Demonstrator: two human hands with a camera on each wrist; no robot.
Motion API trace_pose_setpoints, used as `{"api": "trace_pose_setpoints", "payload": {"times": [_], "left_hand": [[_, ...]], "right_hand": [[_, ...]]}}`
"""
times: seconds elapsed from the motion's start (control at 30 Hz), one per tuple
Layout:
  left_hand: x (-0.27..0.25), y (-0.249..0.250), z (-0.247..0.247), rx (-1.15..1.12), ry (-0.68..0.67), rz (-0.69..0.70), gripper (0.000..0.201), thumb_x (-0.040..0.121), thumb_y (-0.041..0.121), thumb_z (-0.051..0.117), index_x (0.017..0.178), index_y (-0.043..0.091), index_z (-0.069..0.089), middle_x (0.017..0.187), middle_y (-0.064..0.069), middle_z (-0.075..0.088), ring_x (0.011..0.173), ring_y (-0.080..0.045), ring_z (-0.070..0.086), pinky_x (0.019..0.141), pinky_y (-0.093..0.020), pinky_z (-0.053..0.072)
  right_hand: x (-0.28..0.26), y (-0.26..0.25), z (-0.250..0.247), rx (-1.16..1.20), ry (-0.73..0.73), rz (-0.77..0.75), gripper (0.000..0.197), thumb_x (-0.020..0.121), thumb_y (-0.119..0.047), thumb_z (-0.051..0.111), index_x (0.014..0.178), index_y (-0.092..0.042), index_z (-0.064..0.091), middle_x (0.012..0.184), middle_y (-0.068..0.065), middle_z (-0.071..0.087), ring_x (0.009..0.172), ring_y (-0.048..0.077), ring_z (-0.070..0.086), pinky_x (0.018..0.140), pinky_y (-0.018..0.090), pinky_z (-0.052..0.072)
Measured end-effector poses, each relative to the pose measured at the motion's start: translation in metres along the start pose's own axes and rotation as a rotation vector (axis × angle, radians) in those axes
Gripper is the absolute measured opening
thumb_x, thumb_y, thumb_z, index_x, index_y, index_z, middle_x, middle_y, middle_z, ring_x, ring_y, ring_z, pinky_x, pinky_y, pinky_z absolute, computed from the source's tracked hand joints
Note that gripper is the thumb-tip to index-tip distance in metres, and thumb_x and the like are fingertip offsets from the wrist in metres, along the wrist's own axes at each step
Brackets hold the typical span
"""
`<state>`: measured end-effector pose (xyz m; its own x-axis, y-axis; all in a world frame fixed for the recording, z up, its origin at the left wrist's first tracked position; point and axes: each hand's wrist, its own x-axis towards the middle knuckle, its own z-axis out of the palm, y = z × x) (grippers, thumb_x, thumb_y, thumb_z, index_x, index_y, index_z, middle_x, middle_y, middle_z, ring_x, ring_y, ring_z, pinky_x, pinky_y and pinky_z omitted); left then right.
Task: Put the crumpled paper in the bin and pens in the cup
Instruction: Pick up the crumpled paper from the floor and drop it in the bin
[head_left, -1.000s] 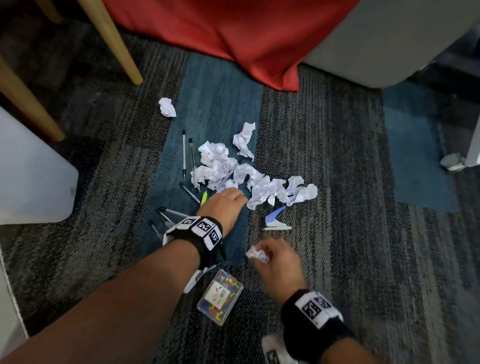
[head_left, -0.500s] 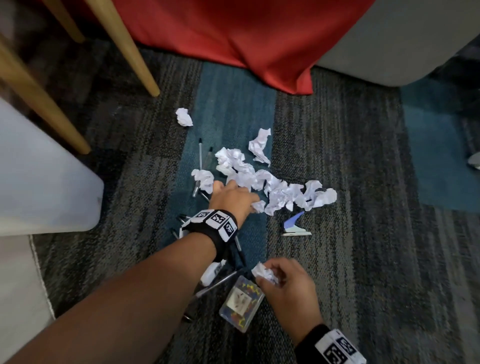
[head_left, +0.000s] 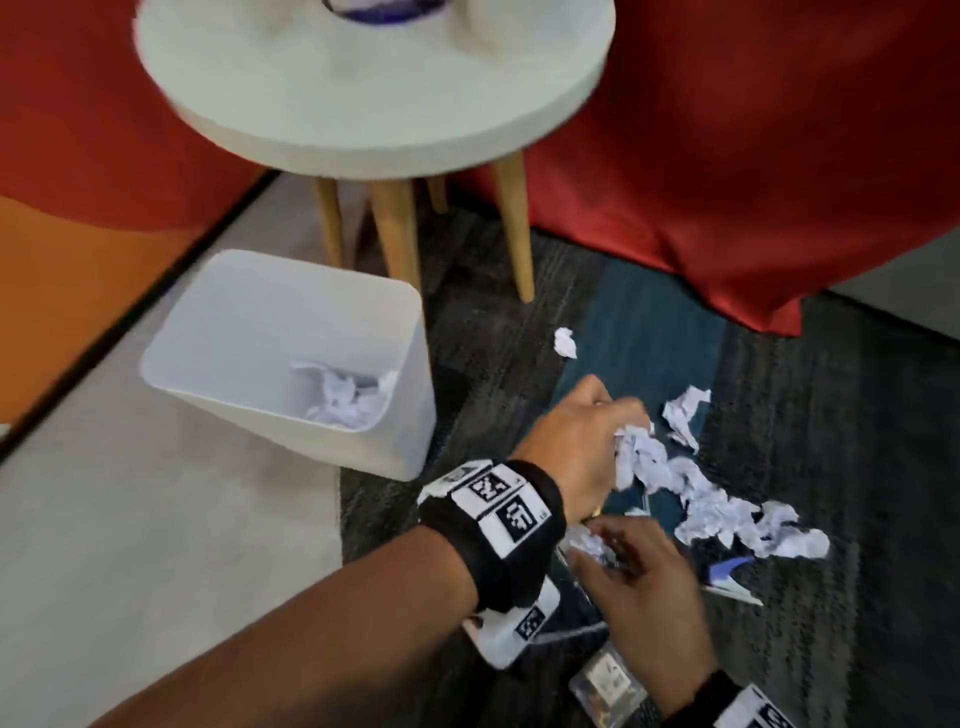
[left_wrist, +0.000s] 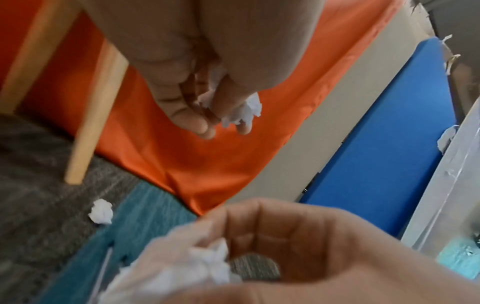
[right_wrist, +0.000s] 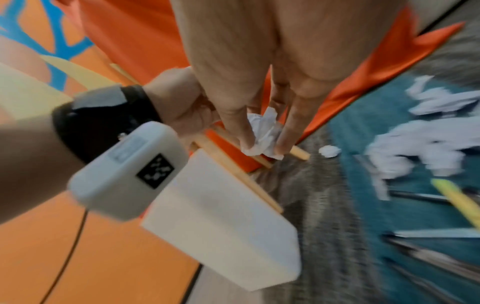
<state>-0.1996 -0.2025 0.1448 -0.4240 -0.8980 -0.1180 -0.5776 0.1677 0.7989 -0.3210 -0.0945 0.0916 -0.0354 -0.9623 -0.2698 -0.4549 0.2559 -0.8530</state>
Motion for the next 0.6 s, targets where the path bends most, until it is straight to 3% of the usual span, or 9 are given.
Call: {"api": "trace_pose_setpoints", "payload": {"times": [0.17,0.3,0.47,0.6], "left_hand": [[-0.053,0.024,-0.090,0.152,0.142,-0.157,0.017,0.091,0.017,0.046,0.106,0.013,0.053,0.096,0.000,0.034,0.084,-0.026,0.046,0.079,-0.036,0.039],[-0.077,0.014,-0.140,0.180,0.331,-0.343,0.030,0.095,0.035,0.043,0.110,0.012,0.055,0.102,-0.002,0.043,0.094,-0.025,0.051,0.085,-0.033,0.039],[-0.098,-0.018,-0.169,0.067,0.576,-0.544,0.028,0.096,0.023,0.046,0.121,0.018,0.056,0.115,-0.005,0.044,0.104,-0.027,0.053,0.099,-0.032,0.039],[-0.109,-0.043,-0.174,0.085,0.648,-0.586,0.032,0.092,0.010,0.055,0.120,0.024,0.061,0.114,-0.002,0.044,0.095,-0.020,0.054,0.085,-0.014,0.033]], "right_hand": [[0.014,-0.083,0.018,-0.059,-0.091,-0.236,0.026,0.082,-0.010,0.074,0.096,-0.030,0.066,0.098,-0.010,0.059,0.089,0.000,0.058,0.074,0.008,0.044],[0.034,-0.127,0.042,-0.060,-0.146,-0.337,0.023,0.084,-0.013,0.070,0.105,-0.022,0.068,0.101,-0.010,0.057,0.091,-0.002,0.056,0.077,0.003,0.040],[0.057,-0.154,0.069,0.025,-0.110,-0.364,0.025,0.085,-0.017,0.069,0.108,-0.028,0.066,0.100,-0.012,0.055,0.088,0.003,0.059,0.075,0.015,0.046],[0.069,-0.166,0.084,0.111,-0.023,-0.362,0.034,0.082,-0.018,0.074,0.109,-0.031,0.058,0.098,-0.007,0.061,0.081,0.008,0.059,0.070,0.015,0.049]]}}
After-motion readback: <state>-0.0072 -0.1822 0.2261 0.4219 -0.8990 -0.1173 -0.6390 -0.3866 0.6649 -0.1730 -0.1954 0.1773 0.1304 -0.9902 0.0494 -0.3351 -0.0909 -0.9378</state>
